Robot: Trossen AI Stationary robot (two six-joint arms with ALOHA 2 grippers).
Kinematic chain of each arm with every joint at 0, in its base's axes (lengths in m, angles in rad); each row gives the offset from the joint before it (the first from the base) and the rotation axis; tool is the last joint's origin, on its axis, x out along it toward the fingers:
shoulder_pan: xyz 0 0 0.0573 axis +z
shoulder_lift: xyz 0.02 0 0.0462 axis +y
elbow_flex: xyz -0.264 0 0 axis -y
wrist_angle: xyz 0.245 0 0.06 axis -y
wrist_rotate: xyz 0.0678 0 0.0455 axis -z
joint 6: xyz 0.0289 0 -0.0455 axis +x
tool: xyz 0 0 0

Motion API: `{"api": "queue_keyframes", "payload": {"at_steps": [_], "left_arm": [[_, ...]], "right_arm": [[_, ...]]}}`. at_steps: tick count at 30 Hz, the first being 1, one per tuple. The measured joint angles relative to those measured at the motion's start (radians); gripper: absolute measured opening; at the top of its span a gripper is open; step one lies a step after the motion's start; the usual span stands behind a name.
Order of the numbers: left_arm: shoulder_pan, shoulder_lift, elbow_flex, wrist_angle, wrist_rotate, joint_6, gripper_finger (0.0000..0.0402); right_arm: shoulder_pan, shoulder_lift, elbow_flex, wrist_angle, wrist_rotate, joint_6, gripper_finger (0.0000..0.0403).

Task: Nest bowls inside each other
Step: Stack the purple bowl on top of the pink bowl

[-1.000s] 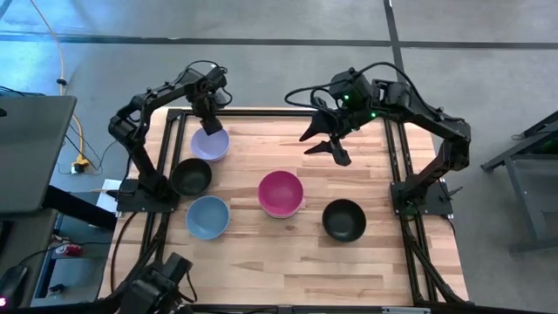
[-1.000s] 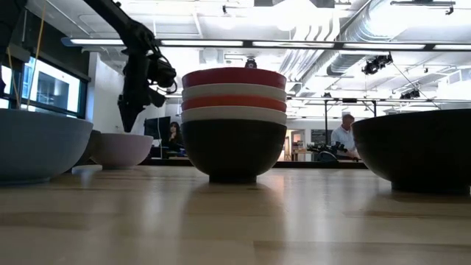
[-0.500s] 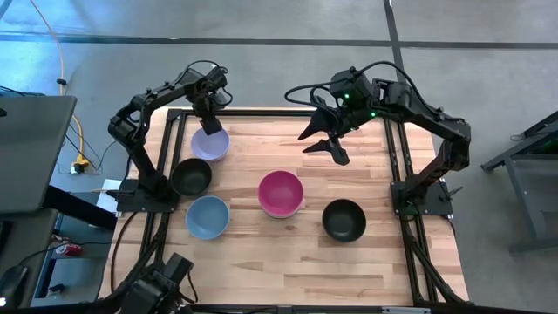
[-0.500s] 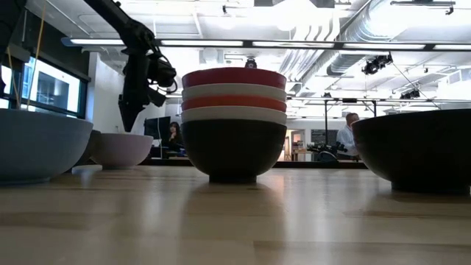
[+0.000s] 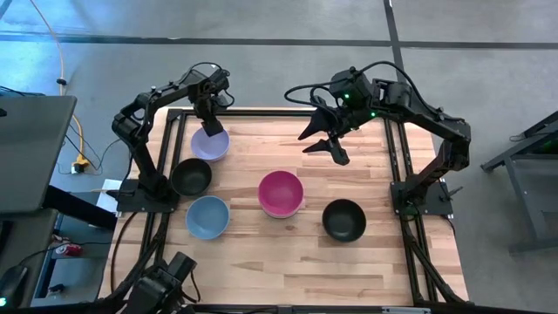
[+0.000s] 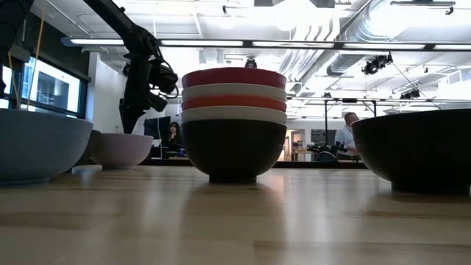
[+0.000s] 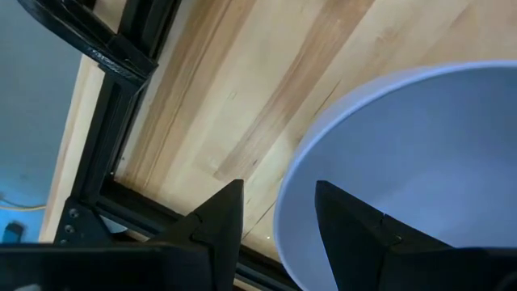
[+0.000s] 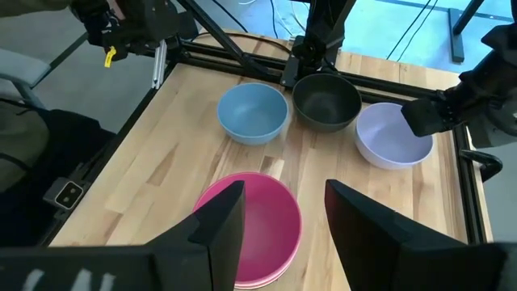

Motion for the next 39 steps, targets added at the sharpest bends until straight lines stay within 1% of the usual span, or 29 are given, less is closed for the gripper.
{"api": "queue_keyframes", "payload": {"at_steps": [8, 13, 33, 39], "left_arm": [[0.000, 0.000, 0.000, 0.000, 0.002, -0.015, 0.0142], [0.000, 0.000, 0.000, 0.000, 0.030, -0.015, 0.0142], [0.005, 0.000, 0.000, -0.014, 0.045, -0.014, 0.0142], [0.005, 0.012, 0.000, -0.022, 0.048, -0.019, 0.0142]], "right_arm": [[0.000, 0.000, 0.000, 0.000, 0.001, 0.000, 0.0165], [0.000, 0.000, 0.000, 0.000, 0.001, 0.000, 0.0165], [0.001, 0.000, 0.000, 0.000, 0.001, 0.027, 0.0165], [0.021, 0.000, 0.000, 0.000, 0.003, 0.022, 0.0165]]}}
